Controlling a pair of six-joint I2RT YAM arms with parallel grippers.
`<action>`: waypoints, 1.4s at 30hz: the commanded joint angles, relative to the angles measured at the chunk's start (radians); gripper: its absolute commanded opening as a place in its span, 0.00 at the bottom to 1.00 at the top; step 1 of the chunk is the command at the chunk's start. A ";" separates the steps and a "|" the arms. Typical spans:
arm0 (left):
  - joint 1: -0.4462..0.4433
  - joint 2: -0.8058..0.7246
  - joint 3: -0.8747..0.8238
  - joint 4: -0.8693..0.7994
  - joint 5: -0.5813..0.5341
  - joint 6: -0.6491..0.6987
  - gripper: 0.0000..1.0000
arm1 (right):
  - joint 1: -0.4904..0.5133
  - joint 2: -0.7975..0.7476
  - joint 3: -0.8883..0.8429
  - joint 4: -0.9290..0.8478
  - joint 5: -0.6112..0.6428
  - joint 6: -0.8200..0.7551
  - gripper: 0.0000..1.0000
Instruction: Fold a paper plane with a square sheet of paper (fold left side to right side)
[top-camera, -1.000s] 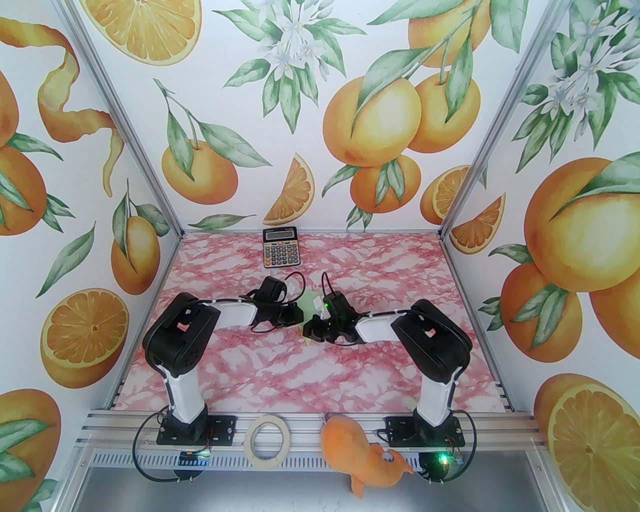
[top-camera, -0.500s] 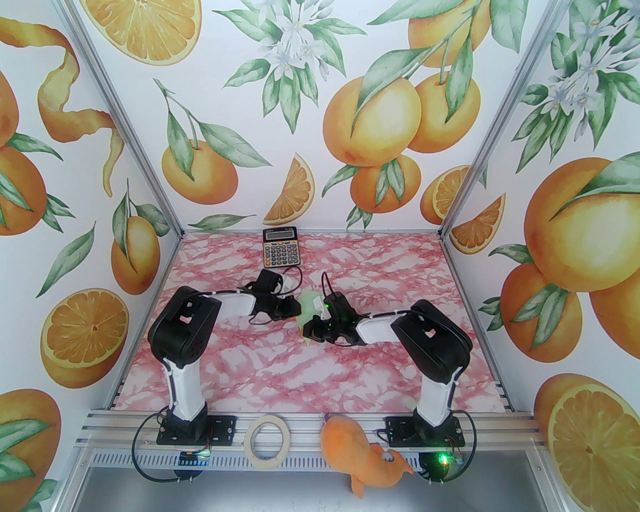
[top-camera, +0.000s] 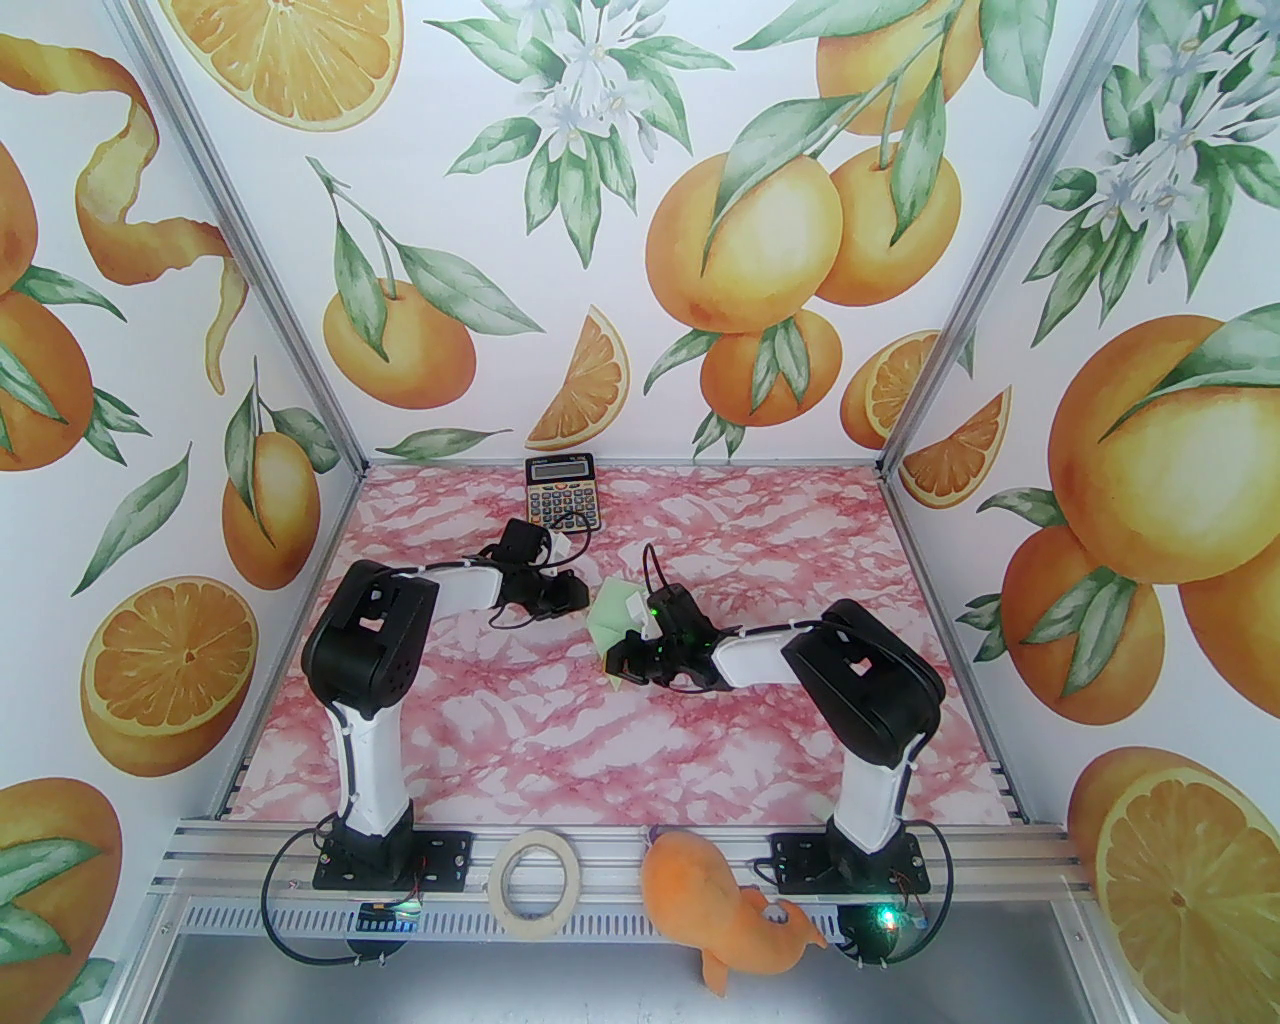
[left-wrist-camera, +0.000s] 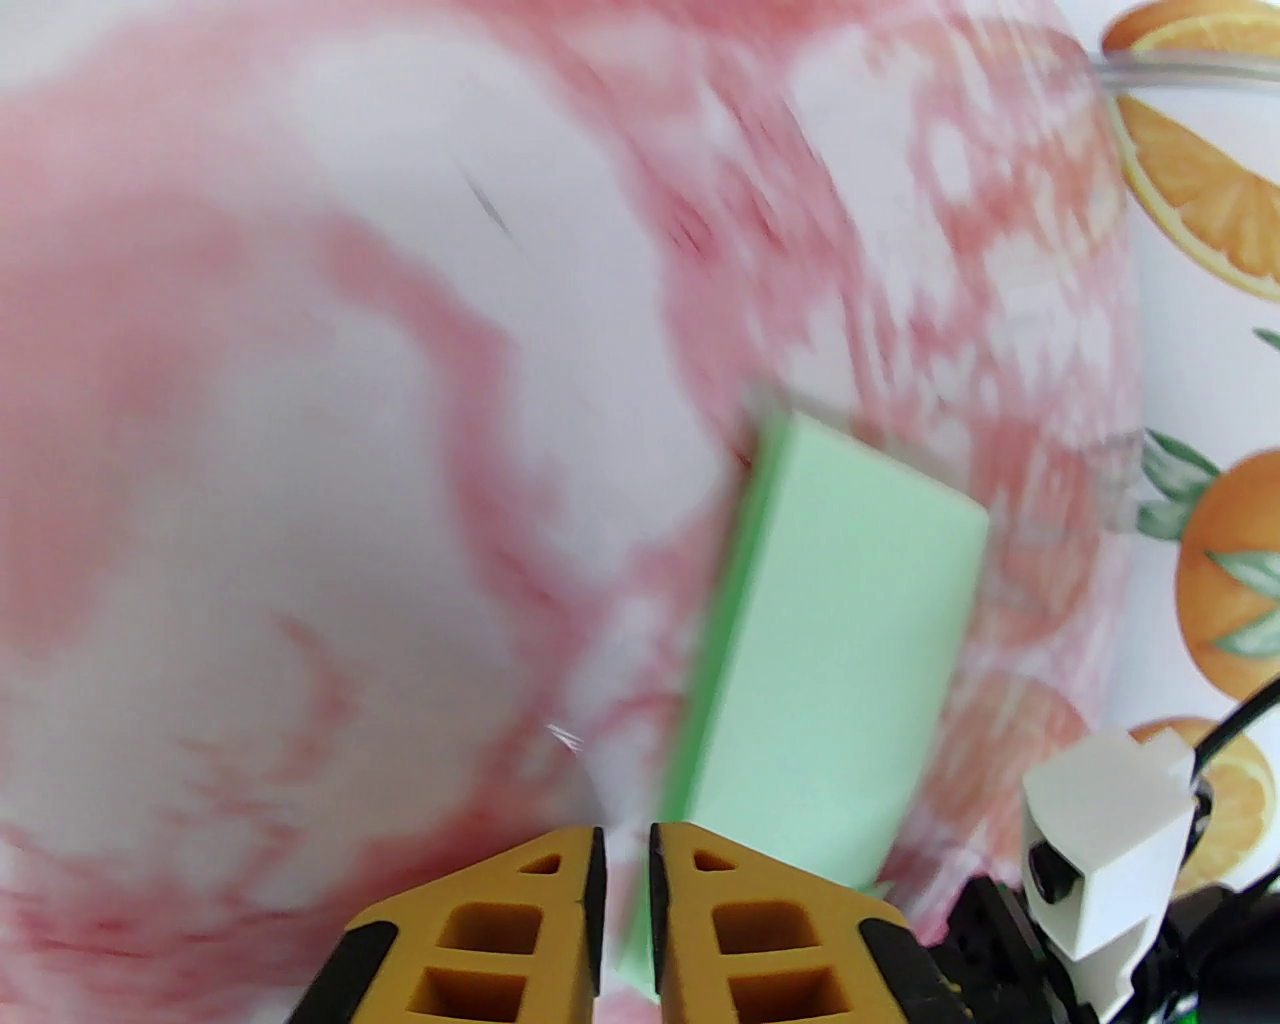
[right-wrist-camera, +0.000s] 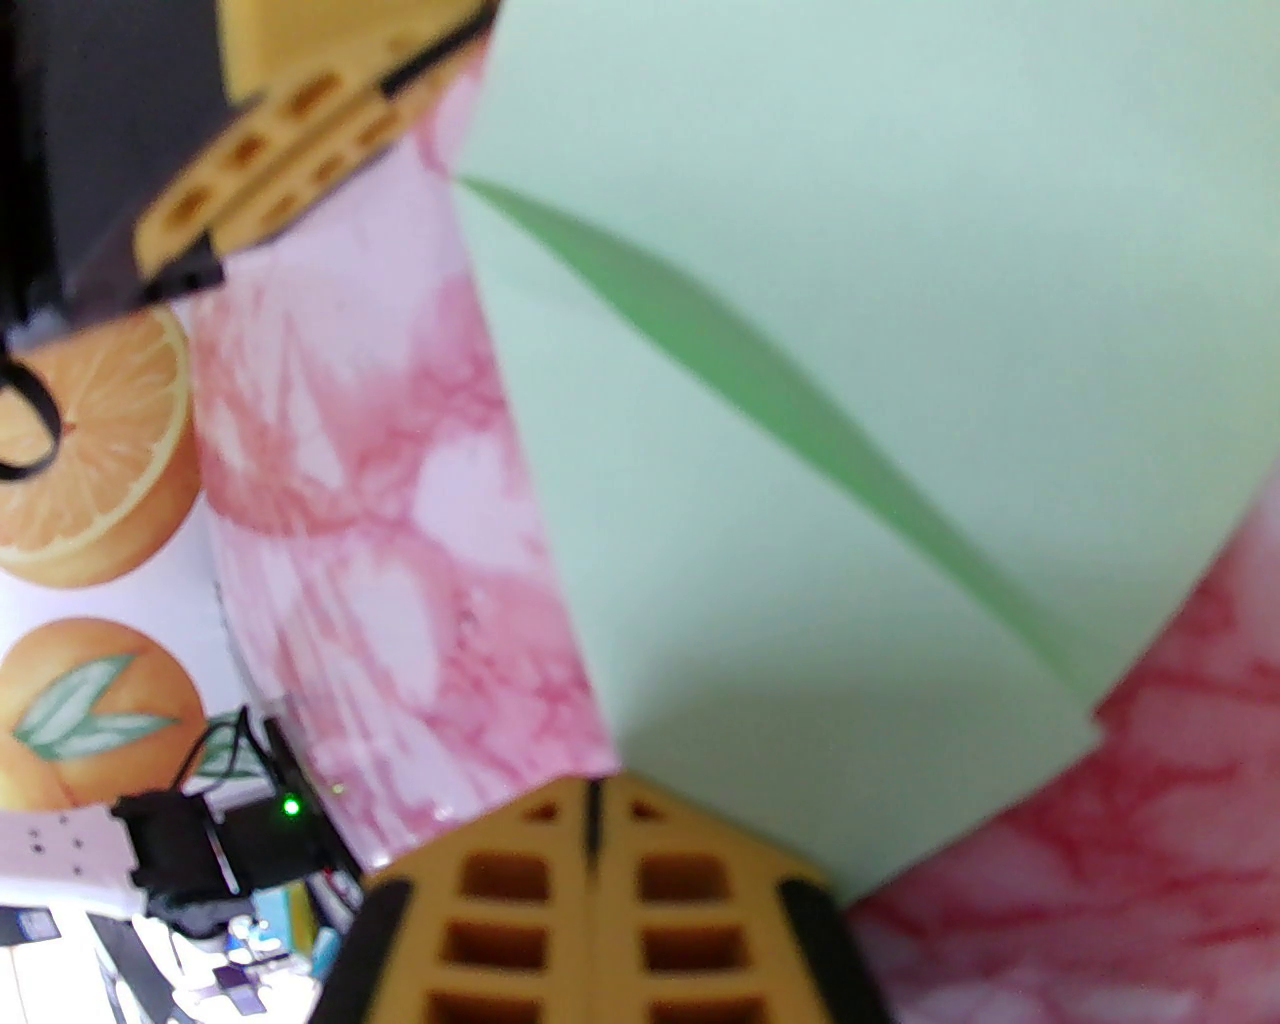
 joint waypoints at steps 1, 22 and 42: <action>0.018 -0.080 0.011 -0.006 -0.017 -0.001 0.23 | 0.012 -0.011 0.001 -0.186 0.059 -0.038 0.03; -0.083 -0.230 -0.248 0.181 -0.016 -0.162 0.35 | -0.084 -0.105 0.151 -0.372 0.105 -0.137 0.13; -0.126 -0.150 -0.235 0.200 0.001 -0.149 0.38 | -0.095 -0.008 0.173 -0.385 0.174 -0.189 0.10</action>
